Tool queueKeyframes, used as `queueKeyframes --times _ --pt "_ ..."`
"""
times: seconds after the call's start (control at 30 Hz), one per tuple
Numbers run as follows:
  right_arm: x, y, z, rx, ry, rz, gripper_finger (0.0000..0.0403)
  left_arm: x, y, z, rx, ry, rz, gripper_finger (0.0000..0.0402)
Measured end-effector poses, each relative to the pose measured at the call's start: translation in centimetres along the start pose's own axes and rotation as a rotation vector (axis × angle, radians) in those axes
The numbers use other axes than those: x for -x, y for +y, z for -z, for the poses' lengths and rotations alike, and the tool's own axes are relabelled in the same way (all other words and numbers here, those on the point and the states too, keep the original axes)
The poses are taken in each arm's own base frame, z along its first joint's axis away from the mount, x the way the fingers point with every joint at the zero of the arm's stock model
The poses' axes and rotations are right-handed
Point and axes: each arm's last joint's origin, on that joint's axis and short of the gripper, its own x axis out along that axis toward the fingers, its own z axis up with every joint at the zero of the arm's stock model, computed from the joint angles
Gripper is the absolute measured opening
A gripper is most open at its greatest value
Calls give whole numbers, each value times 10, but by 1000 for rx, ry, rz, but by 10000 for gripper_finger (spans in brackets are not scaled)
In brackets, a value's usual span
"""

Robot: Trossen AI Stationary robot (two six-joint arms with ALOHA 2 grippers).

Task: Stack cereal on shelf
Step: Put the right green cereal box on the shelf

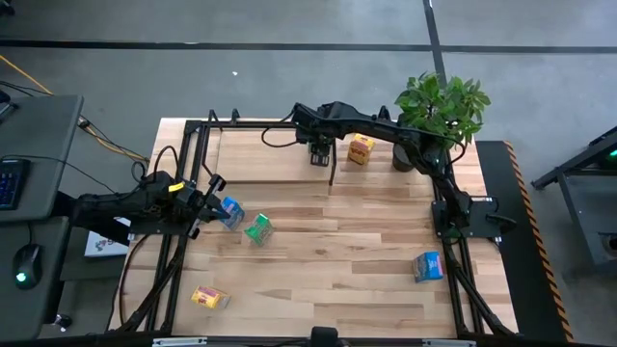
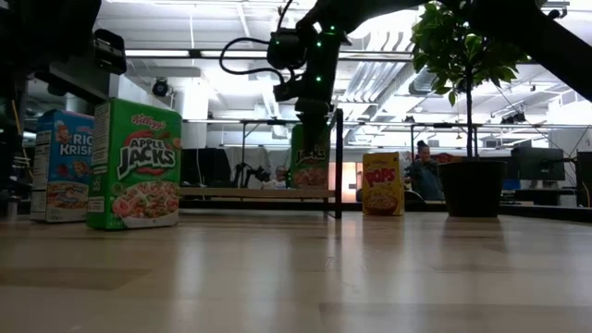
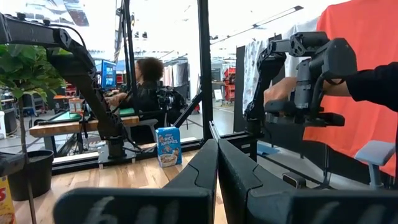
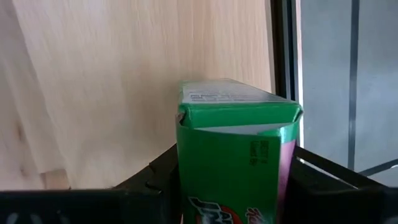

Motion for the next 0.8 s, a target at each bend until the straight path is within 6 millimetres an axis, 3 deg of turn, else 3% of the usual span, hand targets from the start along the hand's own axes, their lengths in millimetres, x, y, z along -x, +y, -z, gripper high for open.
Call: queueKeyframes --times 0.27,0.63,0.8 --pt "0 0 -2 -28 -13 3 162 0 0 0 -1 0 0 3" --pt "2 0 -1 -61 -17 -63 236 0 0 0 0 0 0 3" --pt "5 -2 -3 -51 -32 -32 245 0 0 0 0 0 0 3"
